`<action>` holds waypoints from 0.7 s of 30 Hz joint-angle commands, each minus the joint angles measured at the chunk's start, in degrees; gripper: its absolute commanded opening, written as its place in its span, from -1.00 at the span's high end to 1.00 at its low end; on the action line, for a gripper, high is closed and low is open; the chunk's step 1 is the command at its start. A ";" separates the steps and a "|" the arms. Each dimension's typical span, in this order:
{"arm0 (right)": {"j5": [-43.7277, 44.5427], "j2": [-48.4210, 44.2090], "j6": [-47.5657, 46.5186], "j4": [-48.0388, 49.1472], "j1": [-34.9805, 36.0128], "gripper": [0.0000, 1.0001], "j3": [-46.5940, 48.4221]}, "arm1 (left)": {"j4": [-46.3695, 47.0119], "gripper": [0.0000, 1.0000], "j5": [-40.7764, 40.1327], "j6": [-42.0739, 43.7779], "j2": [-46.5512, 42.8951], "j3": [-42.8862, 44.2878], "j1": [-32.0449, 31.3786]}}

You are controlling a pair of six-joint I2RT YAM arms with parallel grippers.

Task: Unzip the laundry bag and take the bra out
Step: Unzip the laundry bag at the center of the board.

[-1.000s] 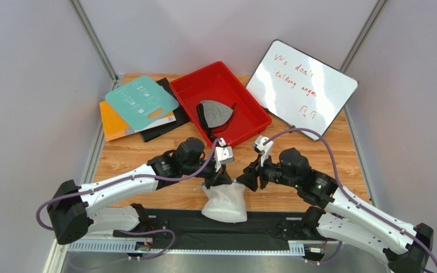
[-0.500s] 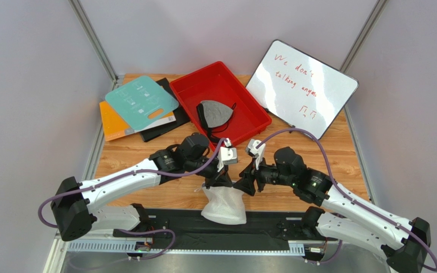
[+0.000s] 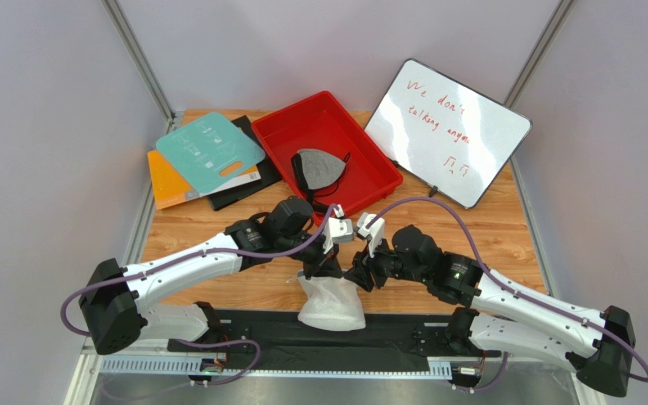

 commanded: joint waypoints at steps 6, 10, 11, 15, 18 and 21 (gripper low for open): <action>2.89 0.75 -1.55 -0.59 1.00 0.18 2.36 | 1.51 1.00 0.62 1.21 -0.54 2.28 -0.50; 2.89 0.93 -1.55 -0.86 1.09 0.37 2.53 | 1.95 1.00 0.44 0.95 -1.06 1.84 -0.50; 2.80 1.10 -1.55 -0.95 1.18 0.42 2.62 | 1.87 1.00 0.27 0.95 -1.07 1.84 -0.50; 2.97 1.10 -1.38 -1.65 1.36 0.70 3.41 | 1.78 1.00 -0.26 1.13 -1.07 1.84 -0.50; 2.80 1.01 -1.20 -1.83 1.53 0.85 3.41 | 1.43 1.00 -0.53 1.13 -0.98 2.10 -0.50; 3.76 1.28 -1.02 -2.00 1.53 0.94 3.59 | 0.82 1.00 -1.40 1.39 -1.15 2.10 -0.50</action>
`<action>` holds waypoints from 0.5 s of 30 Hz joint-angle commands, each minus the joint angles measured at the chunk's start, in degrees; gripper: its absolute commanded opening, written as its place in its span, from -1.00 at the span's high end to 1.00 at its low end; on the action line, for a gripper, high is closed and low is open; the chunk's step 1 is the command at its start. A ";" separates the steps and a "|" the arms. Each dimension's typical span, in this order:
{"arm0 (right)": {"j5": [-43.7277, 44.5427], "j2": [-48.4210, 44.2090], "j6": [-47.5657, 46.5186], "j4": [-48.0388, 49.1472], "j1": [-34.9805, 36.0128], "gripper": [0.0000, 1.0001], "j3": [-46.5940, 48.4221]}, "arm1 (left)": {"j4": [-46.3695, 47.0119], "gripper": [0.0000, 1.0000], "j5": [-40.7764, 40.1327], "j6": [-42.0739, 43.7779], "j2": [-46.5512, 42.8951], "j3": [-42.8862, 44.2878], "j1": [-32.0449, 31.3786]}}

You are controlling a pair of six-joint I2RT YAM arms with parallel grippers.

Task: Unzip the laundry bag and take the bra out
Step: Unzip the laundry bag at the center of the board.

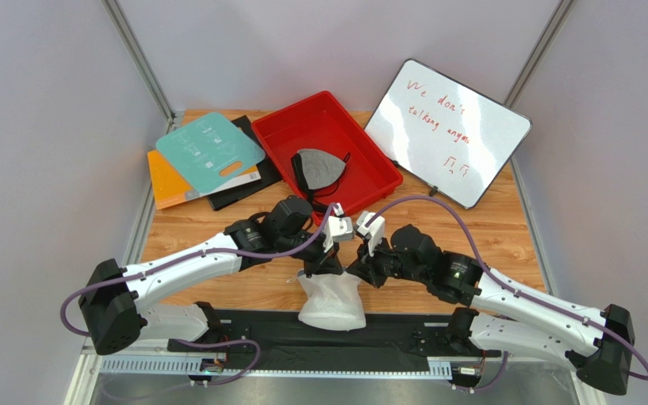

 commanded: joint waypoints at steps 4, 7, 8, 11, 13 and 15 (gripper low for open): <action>4.32 1.06 -0.78 -2.36 0.88 1.00 3.09 | -0.98 1.00 -2.33 1.19 -1.46 1.93 -0.52; 5.82 0.97 -0.25 -2.62 0.88 1.00 2.91 | -1.07 1.00 -3.21 0.75 -1.90 1.57 -0.52; 6.17 0.71 -0.25 -2.80 0.88 1.00 2.83 | -0.99 1.00 -3.30 0.84 -1.99 1.40 -0.52; 6.96 0.27 0.10 -2.71 0.88 1.00 2.65 | -0.81 1.00 -3.74 0.58 -2.69 0.87 -0.52; 8.89 0.27 0.19 -2.97 0.88 1.00 2.74 | -0.81 1.00 -5.40 0.58 -3.48 0.43 -0.52; 10.91 0.45 0.45 -3.76 0.88 1.00 3.09 | -0.72 1.00 -6.81 0.32 -4.62 0.08 -0.52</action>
